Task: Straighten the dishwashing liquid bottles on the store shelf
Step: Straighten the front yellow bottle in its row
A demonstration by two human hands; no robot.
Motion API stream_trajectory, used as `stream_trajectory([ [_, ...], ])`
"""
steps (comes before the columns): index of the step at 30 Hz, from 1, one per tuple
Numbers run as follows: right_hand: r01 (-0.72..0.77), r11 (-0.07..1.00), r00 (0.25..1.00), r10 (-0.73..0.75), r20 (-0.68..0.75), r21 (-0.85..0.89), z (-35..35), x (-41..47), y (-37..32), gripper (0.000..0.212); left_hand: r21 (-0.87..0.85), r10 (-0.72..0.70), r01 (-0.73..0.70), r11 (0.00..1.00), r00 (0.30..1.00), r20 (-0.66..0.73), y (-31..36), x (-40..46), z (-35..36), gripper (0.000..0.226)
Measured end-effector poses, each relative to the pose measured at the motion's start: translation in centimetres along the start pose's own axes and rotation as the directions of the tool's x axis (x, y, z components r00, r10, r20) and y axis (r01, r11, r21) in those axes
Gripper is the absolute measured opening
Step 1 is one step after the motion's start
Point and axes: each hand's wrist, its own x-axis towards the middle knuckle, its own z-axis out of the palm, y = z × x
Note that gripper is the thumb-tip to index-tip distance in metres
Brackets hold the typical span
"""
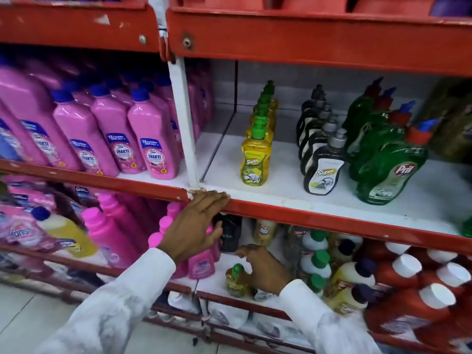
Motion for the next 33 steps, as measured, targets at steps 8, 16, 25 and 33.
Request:
stream_trajectory([
  [8, -0.142, 0.982, 0.985, 0.153, 0.076, -0.124, 2.6, 2.2, -0.5, 0.032, -0.109, -0.085, 0.083, 0.991, 0.996, -0.017, -0.4, 1.0, -1.0, 0.051],
  [16, -0.053, 0.993, 0.98, 0.072, -0.184, 0.109, -5.0, -2.0, -5.3, 0.042, -0.085, -0.116, 0.11, 0.99, 0.991, -0.07, -0.4, -0.3, -1.9, 0.042],
  [25, 0.152, 0.984, 0.838, -0.08, -0.54, 0.09, -21.4, -5.7, -13.8, 0.043, -0.047, -0.093, 0.086, 0.995, 0.982, -0.164, 0.4, 2.8, -2.7, 0.04],
  [33, 0.076, 0.997, 0.898, -0.063, -0.436, 0.012, -23.0, 0.4, -13.2, 0.044, -0.08, -0.121, 0.111, 0.991, 0.983, -0.136, 0.3, 1.3, -1.1, 0.037],
])
